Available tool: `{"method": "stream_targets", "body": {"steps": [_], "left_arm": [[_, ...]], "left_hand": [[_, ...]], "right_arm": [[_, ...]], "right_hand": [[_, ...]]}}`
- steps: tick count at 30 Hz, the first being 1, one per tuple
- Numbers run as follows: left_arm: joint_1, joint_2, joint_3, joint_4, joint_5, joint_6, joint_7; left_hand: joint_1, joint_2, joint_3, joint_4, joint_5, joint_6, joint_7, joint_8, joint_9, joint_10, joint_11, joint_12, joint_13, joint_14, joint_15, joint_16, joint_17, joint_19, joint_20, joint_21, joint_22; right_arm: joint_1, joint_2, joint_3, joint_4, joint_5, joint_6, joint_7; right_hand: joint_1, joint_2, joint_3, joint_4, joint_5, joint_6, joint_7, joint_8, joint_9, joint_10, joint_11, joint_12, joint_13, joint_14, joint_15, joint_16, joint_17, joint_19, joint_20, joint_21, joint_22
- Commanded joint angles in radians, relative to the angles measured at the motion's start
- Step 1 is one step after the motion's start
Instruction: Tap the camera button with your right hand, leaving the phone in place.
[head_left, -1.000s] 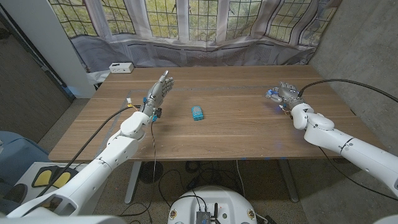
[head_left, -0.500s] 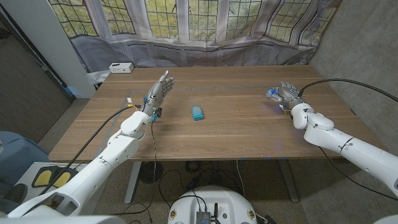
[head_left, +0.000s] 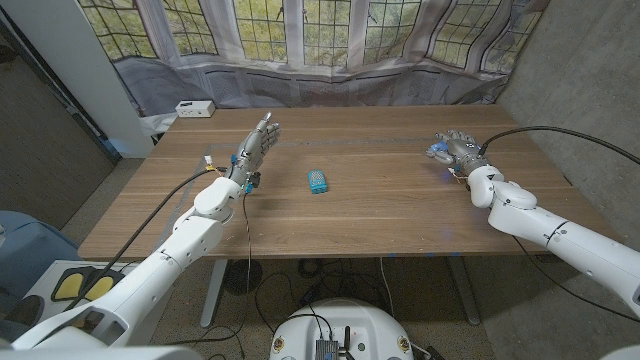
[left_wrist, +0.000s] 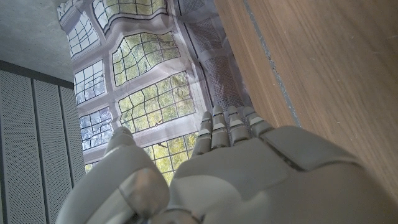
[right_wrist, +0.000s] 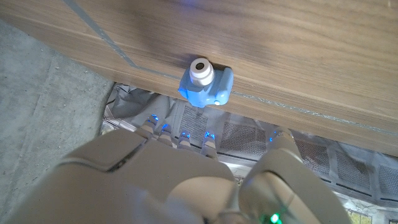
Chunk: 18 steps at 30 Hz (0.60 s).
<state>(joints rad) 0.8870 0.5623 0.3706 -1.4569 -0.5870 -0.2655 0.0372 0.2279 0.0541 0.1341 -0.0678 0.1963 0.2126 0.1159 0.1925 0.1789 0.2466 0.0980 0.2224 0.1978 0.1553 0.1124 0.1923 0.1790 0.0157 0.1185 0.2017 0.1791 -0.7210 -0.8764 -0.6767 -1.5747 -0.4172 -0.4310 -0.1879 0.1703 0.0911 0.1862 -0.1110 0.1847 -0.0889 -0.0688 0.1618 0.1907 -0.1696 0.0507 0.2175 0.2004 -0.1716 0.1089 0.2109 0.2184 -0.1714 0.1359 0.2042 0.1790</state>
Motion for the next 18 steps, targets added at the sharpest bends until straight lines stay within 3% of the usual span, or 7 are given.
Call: {"method": "stream_targets", "body": {"steps": [1,10,13,18], "left_arm": [[-0.002,0.003,-0.002,0.008,-0.006,-0.003,-0.011],[0.008,0.009,-0.011,0.006,-0.012,-0.016,-0.017],[0.012,0.012,-0.014,0.005,-0.015,-0.019,-0.020],[0.016,0.016,-0.019,0.003,-0.018,-0.024,-0.025]], "left_hand": [[0.001,0.011,0.002,-0.003,-0.003,0.001,0.002,-0.001,0.003,0.010,0.000,-0.002,0.002,0.008,0.000,0.000,0.003,-0.004,0.009,-0.003,0.002],[0.001,0.011,0.002,-0.003,-0.003,0.001,0.002,-0.001,0.003,0.009,-0.001,-0.003,0.002,0.011,0.000,0.001,0.003,-0.001,0.009,-0.002,0.002],[0.001,0.012,0.002,-0.003,-0.003,0.002,0.003,-0.001,0.003,0.009,-0.001,-0.003,0.002,0.011,0.000,0.001,0.003,-0.001,0.008,-0.002,0.002],[0.001,0.012,0.002,-0.004,-0.003,0.002,0.003,-0.001,0.003,0.010,-0.001,-0.003,0.002,0.011,-0.001,0.001,0.003,-0.001,0.008,-0.002,0.002]], "right_arm": [[-0.024,0.002,0.021,-0.015,0.015,0.020,-0.043],[-0.041,0.000,0.036,-0.046,0.026,0.013,-0.052],[-0.056,-0.002,0.050,-0.063,0.030,0.022,-0.080],[-0.077,-0.006,0.070,-0.101,0.034,0.017,-0.105]], "right_hand": [[0.009,0.001,0.009,0.002,-0.001,-0.122,0.021,0.001,0.001,-0.099,0.016,-0.004,0.001,-0.194,-0.007,0.001,0.000,-0.132,-0.001,0.011,0.004],[0.005,-0.002,0.007,0.003,-0.002,-0.104,0.028,0.020,0.001,-0.099,0.020,-0.004,0.001,-0.194,-0.007,0.001,0.001,-0.118,-0.007,0.015,0.004],[0.010,-0.002,0.010,0.000,-0.001,-0.074,0.038,0.034,0.000,-0.080,0.020,0.004,0.000,-0.165,-0.022,0.008,-0.002,-0.058,-0.072,0.031,0.002],[0.015,-0.006,0.011,-0.005,-0.001,-0.042,0.046,0.043,-0.001,-0.054,0.027,0.014,-0.001,-0.137,-0.032,0.013,-0.005,-0.017,-0.093,0.039,0.000]]}}
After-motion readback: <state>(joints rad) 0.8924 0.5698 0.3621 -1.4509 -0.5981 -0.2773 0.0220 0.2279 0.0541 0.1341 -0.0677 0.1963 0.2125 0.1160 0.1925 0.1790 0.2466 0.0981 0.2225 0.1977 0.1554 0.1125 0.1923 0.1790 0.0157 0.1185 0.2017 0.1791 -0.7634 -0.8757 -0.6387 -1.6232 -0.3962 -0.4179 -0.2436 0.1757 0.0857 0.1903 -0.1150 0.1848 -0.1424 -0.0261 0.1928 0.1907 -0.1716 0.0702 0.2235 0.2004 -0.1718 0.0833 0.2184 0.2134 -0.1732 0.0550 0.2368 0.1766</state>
